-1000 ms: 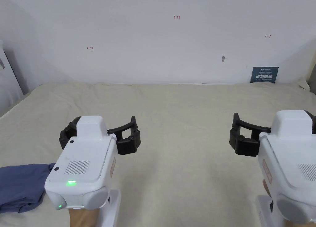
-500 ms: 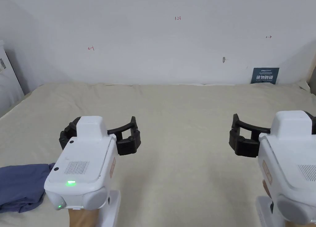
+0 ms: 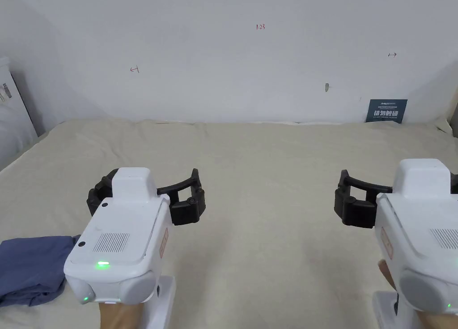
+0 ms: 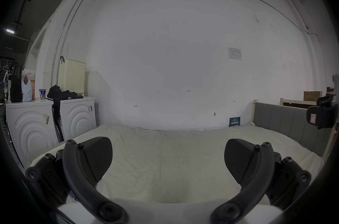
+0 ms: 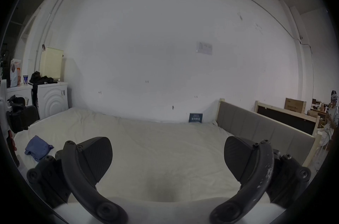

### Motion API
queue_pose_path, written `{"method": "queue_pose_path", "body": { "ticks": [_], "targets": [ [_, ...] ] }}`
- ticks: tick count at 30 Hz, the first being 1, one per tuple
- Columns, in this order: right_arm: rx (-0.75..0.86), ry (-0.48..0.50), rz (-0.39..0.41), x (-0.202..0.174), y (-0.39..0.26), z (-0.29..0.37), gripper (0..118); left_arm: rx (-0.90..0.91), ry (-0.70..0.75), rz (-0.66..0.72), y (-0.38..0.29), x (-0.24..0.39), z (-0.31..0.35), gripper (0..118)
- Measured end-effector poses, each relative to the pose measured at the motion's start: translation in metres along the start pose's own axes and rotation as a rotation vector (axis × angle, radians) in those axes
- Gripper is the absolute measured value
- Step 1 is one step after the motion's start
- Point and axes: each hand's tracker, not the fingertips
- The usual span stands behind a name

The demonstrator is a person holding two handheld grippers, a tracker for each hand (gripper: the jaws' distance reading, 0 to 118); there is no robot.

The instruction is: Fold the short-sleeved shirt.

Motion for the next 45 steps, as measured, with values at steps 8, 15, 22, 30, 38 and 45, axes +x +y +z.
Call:
{"method": "queue_pose_path", "body": {
  "ticks": [8,15,22,30,38,45],
  "targets": [
    [-0.365,-0.075,-0.166,0.002,0.012,-0.009,118,0.002,0.002,0.010,0.006,0.000,0.007,118],
    [-0.424,-0.026,-0.211,0.002,0.014,-0.009,118,0.002,0.000,0.019,0.006,-0.001,0.009,118],
    [-0.355,-0.005,-0.200,-0.001,0.016,-0.009,118,0.004,-0.009,0.022,0.007,-0.001,0.012,118],
    [-0.326,-0.018,-0.190,-0.004,0.015,-0.010,118,0.006,-0.007,0.024,0.005,-0.006,0.009,118],
    [-0.125,0.028,-0.156,-0.005,0.009,0.000,118,0.018,-0.006,0.023,0.008,-0.008,0.011,118],
    [0.120,0.003,-0.077,-0.011,-0.003,0.009,118,0.030,0.004,0.027,0.008,-0.009,0.012,118]
  ]
}}
